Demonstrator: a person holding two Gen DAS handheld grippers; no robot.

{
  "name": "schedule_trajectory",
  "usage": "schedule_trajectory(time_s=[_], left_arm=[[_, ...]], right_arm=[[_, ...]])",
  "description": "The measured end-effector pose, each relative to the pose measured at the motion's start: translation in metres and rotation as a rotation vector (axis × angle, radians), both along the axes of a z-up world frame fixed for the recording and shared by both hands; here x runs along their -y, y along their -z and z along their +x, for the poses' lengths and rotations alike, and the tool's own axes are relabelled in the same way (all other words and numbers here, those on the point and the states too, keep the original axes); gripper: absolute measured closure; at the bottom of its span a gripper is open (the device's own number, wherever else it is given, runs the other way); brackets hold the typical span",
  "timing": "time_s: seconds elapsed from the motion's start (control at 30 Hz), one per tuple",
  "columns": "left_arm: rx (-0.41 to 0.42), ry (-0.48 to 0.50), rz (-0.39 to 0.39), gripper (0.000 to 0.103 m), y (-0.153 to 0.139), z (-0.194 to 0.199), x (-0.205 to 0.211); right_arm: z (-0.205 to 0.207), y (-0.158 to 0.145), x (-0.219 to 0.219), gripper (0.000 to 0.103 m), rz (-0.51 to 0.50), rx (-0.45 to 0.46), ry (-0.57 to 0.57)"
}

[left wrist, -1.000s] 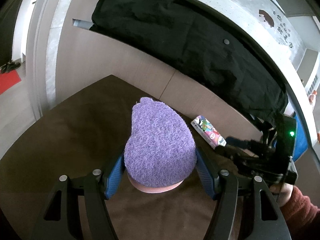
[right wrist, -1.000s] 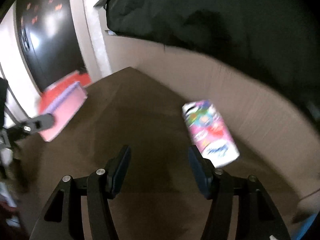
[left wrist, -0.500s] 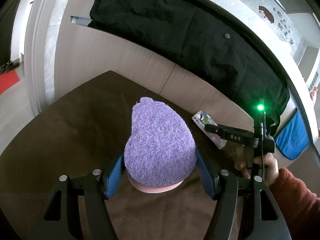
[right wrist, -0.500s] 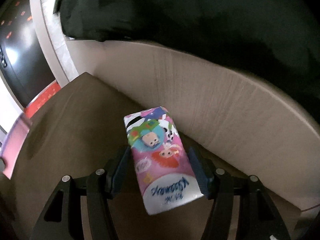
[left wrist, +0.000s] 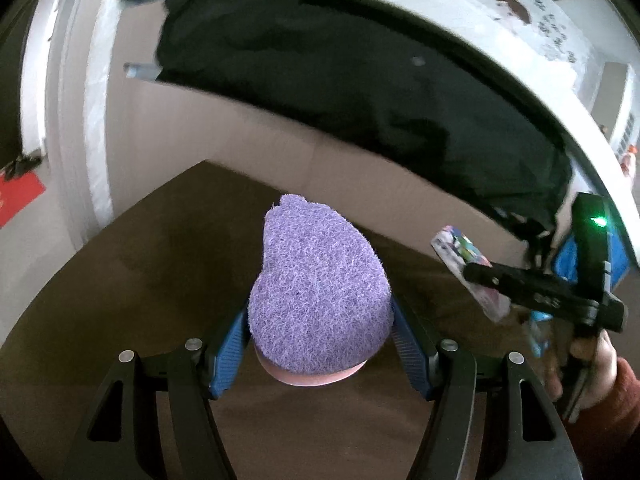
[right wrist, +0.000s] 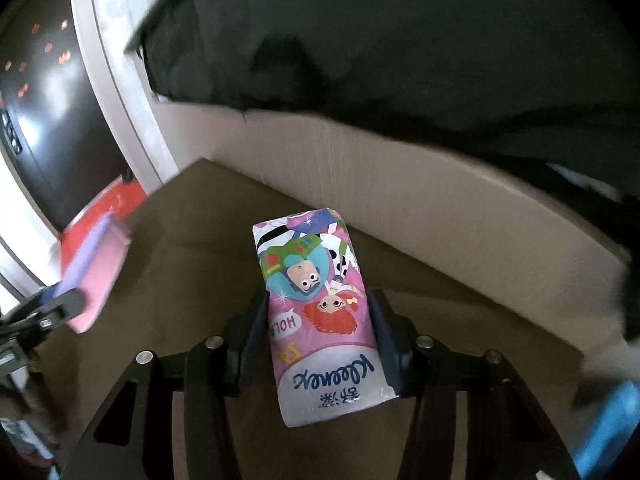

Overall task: Collect trash
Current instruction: 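Carry the purple sponge and Kleenex packet in both tools over the bin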

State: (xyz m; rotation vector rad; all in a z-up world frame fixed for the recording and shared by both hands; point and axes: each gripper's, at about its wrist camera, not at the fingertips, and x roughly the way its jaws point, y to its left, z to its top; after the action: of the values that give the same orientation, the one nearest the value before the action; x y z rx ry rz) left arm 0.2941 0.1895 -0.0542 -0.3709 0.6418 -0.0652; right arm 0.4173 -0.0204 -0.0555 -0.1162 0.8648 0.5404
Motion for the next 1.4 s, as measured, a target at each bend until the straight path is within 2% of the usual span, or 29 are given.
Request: schedule_trajectory(time_s=[0.17,0.33,0.5,0.57,0.7,0.87,1.0,1.13,1.4], left_arm=[[0.069,0.076,0.040,0.036,-0.034,-0.012,0.050],[0.158,0.138,0.110,0.036,-0.074,-0.035,0.103],[0.225,0.189,0.147,0.036,-0.106,-0.052,0.145],[0.249,0.209,0.156,0.036,-0.117,-0.058,0.164],[0.286,0.255,0.168,0.036,-0.131,-0.068,0.200],[0.310,0.310,0.173,0.036,-0.140,-0.073,0.245],[0.305,0.359,0.171,0.036,-0.136,-0.072,0.281],[0.294,0.401,0.187,0.036,-0.128,-0.070,0.315],[0.264,0.442,0.213,0.036,-0.108,-0.062,0.357]], right_arm=[[-0.053,-0.039,0.041,0.056,0.052,0.047,0.049],[-0.107,-0.080,0.089,0.056,0.098,0.142,0.108],[-0.153,-0.119,0.142,0.056,0.122,0.253,0.180],[-0.161,-0.127,0.148,0.056,0.124,0.282,0.198],[-0.186,-0.143,0.186,0.056,0.139,0.329,0.254],[-0.201,-0.153,0.230,0.056,0.150,0.359,0.332],[-0.211,-0.154,0.256,0.056,0.127,0.377,0.383],[-0.219,-0.147,0.285,0.056,0.127,0.372,0.433],[-0.220,-0.120,0.328,0.056,0.144,0.334,0.503]])
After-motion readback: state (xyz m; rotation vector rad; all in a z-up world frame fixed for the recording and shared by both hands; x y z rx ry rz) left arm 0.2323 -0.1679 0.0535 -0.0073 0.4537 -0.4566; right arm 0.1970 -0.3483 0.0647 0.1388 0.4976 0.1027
